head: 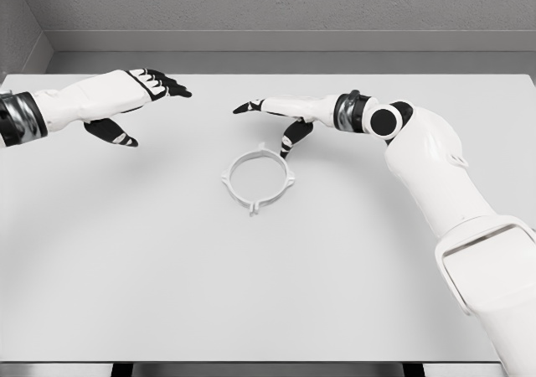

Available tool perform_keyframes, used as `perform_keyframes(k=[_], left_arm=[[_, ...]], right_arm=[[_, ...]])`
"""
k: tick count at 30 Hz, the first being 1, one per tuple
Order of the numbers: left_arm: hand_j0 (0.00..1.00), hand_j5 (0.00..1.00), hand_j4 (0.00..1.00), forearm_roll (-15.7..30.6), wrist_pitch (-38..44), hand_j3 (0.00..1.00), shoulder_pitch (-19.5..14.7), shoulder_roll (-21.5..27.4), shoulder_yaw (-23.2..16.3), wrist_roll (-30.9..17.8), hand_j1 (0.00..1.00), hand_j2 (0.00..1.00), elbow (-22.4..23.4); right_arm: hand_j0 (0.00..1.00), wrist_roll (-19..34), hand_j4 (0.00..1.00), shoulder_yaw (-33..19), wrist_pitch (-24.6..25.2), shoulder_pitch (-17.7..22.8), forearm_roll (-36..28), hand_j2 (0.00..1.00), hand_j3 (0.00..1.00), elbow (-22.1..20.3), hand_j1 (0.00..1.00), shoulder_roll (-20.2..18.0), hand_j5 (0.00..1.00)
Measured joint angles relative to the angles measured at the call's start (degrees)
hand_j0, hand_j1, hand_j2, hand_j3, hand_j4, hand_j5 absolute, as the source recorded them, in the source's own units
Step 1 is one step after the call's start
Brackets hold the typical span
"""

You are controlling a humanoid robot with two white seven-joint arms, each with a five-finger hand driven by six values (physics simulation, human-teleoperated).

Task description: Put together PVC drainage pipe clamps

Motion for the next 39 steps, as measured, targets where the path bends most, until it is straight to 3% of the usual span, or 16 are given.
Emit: perform_keyframes(k=[12, 19, 27, 29, 33, 39], left_arm=[[1.00, 1.00, 1.00, 0.07, 0.00, 1.00, -0.44, -0.19, 0.06, 0.01, 1.00, 1.00, 0.72], [1.00, 1.00, 1.00, 0.09, 0.00, 1.00, -0.44, -0.29, 0.05, 0.02, 1.00, 1.00, 0.74], [1.00, 1.00, 1.00, 0.01, -0.02, 1.00, -0.44, -0.24, 0.47, 0.00, 1.00, 1.00, 1.08], [1.00, 1.00, 1.00, 0.07, 0.00, 1.00, -0.44, -0.22, 0.52, 0.01, 1.00, 1.00, 1.14], [1.00, 1.00, 1.00, 0.08, 0.00, 1.00, -0.44, -0.24, 0.42, 0.02, 1.00, 1.00, 1.19], [1.00, 1.00, 1.00, 0.08, 0.00, 1.00, -0.44, -0.20, 0.42, 0.03, 1.00, 1.00, 1.21]], right_arm=[[1.00, 0.08, 1.00, 0.29, -0.10, 0.00, -0.04, 1.00, 1.00, 0.28, 1.00, 0.15, 1.00], [1.00, 0.12, 1.00, -4.24, -0.27, -0.44, -0.26, 1.00, 1.00, -0.30, 1.00, -5.10, 1.00], [1.00, 0.11, 1.00, -7.80, -0.28, 9.75, -0.09, 1.00, 1.00, -15.51, 1.00, -12.95, 1.00], [1.00, 0.14, 1.00, -8.84, -0.38, 13.62, 0.19, 1.00, 1.00, -20.40, 1.00, -14.21, 1.00], [1.00, 0.13, 1.00, -9.73, -0.31, 16.17, 0.26, 1.00, 1.00, -28.81, 1.00, -15.02, 1.00], [1.00, 0.13, 1.00, -7.83, -0.28, 17.40, 0.33, 1.00, 1.00, -32.98, 1.00, -13.98, 1.00]])
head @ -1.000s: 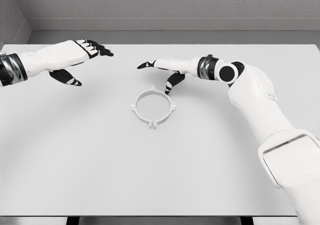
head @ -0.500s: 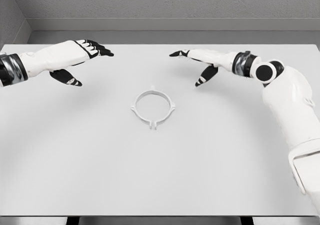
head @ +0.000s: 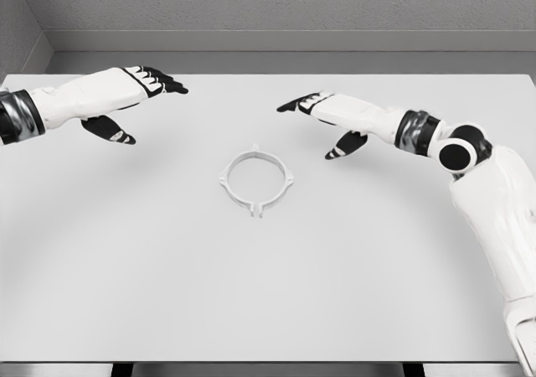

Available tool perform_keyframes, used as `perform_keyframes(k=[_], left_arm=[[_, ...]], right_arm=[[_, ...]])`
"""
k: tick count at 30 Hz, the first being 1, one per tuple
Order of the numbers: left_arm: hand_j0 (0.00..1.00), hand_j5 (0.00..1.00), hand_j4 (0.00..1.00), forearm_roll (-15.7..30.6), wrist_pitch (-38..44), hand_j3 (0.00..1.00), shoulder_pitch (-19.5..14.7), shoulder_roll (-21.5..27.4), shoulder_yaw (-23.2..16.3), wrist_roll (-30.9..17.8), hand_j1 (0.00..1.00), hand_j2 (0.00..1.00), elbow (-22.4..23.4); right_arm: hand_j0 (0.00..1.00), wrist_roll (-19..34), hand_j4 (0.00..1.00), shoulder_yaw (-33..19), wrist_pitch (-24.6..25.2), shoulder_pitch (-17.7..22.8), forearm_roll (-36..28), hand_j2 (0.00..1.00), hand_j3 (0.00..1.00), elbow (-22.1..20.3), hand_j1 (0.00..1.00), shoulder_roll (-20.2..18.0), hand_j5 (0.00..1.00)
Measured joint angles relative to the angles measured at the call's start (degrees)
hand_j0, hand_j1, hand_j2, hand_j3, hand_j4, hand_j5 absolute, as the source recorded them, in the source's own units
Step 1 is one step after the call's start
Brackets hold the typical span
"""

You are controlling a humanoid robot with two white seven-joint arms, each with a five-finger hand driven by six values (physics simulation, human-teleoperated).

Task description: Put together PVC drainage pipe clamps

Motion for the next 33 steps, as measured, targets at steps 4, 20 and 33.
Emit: perform_keyframes(k=[4, 20, 33], left_arm=[[1.00, 1.00, 1.00, 0.00, 0.00, 1.00, 0.00, 0.10, 0.11, 0.00, 1.00, 1.00, 0.00], [1.00, 1.00, 1.00, 0.00, 0.00, 1.00, 0.00, 0.13, 0.17, 0.00, 1.00, 1.00, 0.07], [1.00, 1.00, 1.00, 0.00, 0.00, 1.00, 0.00, 0.12, 0.18, 0.00, 1.00, 1.00, 0.06]], right_arm=[[1.00, 0.00, 1.00, 2.83, -0.02, 1.14, 0.08, 1.00, 1.00, -0.48, 1.00, 1.03, 1.00], [1.00, 0.00, 1.00, 5.89, 0.00, 1.67, 0.81, 1.00, 1.00, -0.65, 1.00, 3.56, 1.00], [1.00, 0.00, 1.00, 6.63, 0.00, 1.76, 1.25, 1.00, 1.00, -0.65, 1.00, 4.38, 1.00]])
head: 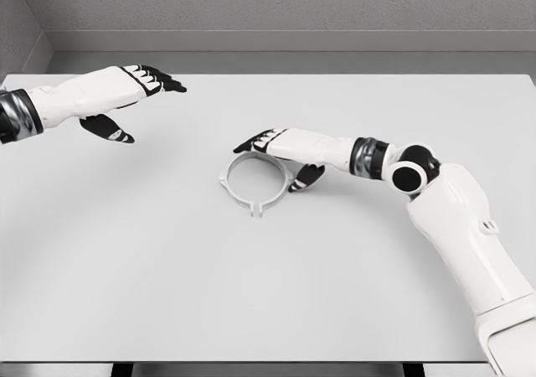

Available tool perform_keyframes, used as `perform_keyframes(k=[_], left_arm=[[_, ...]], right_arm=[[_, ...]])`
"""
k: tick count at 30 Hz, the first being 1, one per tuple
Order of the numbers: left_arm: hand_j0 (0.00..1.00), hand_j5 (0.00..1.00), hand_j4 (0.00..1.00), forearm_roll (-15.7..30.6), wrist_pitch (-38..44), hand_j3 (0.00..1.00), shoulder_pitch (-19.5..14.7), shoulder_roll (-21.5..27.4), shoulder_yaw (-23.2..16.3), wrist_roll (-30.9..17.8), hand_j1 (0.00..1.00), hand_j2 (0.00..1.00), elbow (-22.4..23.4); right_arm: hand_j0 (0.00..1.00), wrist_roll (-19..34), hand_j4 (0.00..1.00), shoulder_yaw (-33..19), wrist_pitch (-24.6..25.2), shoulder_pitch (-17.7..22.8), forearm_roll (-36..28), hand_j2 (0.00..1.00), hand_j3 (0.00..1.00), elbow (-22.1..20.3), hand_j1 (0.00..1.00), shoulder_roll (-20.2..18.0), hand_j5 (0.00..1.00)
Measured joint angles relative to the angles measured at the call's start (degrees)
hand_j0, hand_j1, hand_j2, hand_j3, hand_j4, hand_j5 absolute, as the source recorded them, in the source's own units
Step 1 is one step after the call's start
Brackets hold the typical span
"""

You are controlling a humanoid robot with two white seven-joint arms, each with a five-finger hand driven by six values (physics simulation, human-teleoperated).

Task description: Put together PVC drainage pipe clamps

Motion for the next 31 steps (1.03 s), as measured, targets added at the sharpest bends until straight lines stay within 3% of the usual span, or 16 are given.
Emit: perform_keyframes(k=[17, 25, 31], left_arm=[[1.00, 1.00, 1.00, 0.05, 0.00, 1.00, 0.00, -0.14, 0.11, 0.00, 1.00, 1.00, -0.02], [1.00, 1.00, 1.00, 0.07, 0.00, 1.00, 0.00, -0.17, 0.10, 0.00, 1.00, 1.00, -0.05], [1.00, 1.00, 1.00, 0.08, 0.00, 1.00, 0.00, -0.11, 0.12, 0.01, 1.00, 1.00, -0.06]], right_arm=[[1.00, 0.00, 1.00, 0.28, 0.02, -0.09, 0.09, 1.00, 1.00, 0.08, 1.00, -0.37, 1.00], [1.00, 0.00, 1.00, -4.07, -0.01, -0.26, -0.18, 1.00, 1.00, 0.58, 1.00, -5.85, 1.00], [1.00, 0.01, 1.00, -12.09, -0.04, 2.63, -0.57, 1.00, 1.00, 0.87, 1.00, -13.14, 1.00]])
